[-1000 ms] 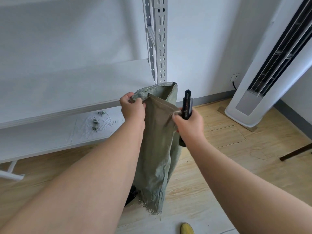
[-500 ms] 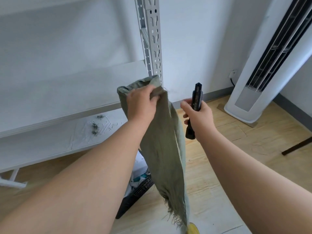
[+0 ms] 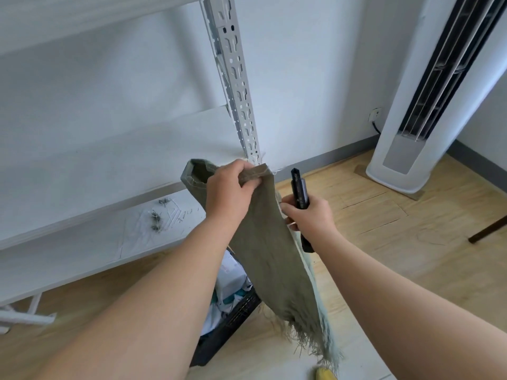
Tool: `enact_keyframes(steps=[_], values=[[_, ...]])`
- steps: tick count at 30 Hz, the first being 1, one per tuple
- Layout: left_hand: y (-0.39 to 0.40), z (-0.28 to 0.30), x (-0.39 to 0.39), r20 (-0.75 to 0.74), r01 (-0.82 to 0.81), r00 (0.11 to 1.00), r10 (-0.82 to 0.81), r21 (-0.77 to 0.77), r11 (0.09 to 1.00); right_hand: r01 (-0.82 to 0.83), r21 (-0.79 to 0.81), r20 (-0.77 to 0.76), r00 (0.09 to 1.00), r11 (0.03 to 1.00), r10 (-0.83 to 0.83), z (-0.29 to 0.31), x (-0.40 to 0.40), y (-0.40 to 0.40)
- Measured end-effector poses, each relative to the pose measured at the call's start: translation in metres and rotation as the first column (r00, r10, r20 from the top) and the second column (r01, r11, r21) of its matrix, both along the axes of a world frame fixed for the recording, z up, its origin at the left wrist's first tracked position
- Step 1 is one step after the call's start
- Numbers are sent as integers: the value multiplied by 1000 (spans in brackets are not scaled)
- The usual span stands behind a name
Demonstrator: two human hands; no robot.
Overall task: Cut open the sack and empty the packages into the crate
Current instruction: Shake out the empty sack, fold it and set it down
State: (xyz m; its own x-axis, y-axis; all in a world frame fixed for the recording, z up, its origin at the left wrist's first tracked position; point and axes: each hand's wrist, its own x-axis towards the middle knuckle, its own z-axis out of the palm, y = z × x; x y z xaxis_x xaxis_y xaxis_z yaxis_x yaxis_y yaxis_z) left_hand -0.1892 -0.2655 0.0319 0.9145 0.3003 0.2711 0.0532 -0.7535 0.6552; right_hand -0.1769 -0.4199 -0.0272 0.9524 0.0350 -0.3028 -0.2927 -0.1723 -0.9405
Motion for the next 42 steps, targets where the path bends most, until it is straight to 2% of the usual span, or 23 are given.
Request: enact_keyframes(steps=[3, 9, 14, 16, 19, 21, 25, 26, 31, 35, 37, 39, 42], values=[[-1, 2, -2, -76, -6, 997, 2, -52, 999, -20, 2, 12, 1000, 1000, 20, -11, -8, 8], [-9, 17, -4, -81, 56, 995, -65, -105, 993, 42, -64, 50, 998, 997, -39, -24, -12, 11], [-3, 25, 5, -189, 111, 977, -95, 76, 991, 108, -140, 87, 992, 984, -96, -17, 2, -3], [5, 24, 8, -204, 65, 978, -31, 162, 985, 156, -103, 160, 977, 982, -138, -13, 4, -14], [7, 25, 14, -60, -41, 997, 50, 140, 989, 88, -50, 261, 963, 995, -72, -6, 4, -25], [-3, 30, 17, -67, -32, 997, 43, 150, 988, 27, -46, 207, 978, 999, -17, -9, 3, -28], [-26, 42, 27, -72, -44, 996, 54, 137, 990, 60, 153, 147, 986, 986, -82, -15, -7, -31], [-31, 45, 29, -64, -60, 996, 69, 127, 990, 47, 156, 143, 987, 987, -70, -18, -13, -29], [-52, 61, 40, -10, -101, 995, 104, 157, 982, 84, -120, 28, 996, 989, -81, -53, -29, -20], [-40, 54, 46, -35, -77, 996, 85, 186, 980, 36, -140, -57, 997, 989, -44, -59, -15, -40], [-29, 46, 46, -25, -98, 994, 106, 221, 970, 14, -154, -61, 998, 988, -23, -57, -8, -52], [-23, 39, 45, 11, -137, 990, 140, 285, 949, 17, -261, -23, 999, 965, -24, -54, -2, -61], [-26, 37, 43, 129, -177, 982, 141, 336, 925, 49, -337, 44, 998, 940, -37, -50, 6, -73]])
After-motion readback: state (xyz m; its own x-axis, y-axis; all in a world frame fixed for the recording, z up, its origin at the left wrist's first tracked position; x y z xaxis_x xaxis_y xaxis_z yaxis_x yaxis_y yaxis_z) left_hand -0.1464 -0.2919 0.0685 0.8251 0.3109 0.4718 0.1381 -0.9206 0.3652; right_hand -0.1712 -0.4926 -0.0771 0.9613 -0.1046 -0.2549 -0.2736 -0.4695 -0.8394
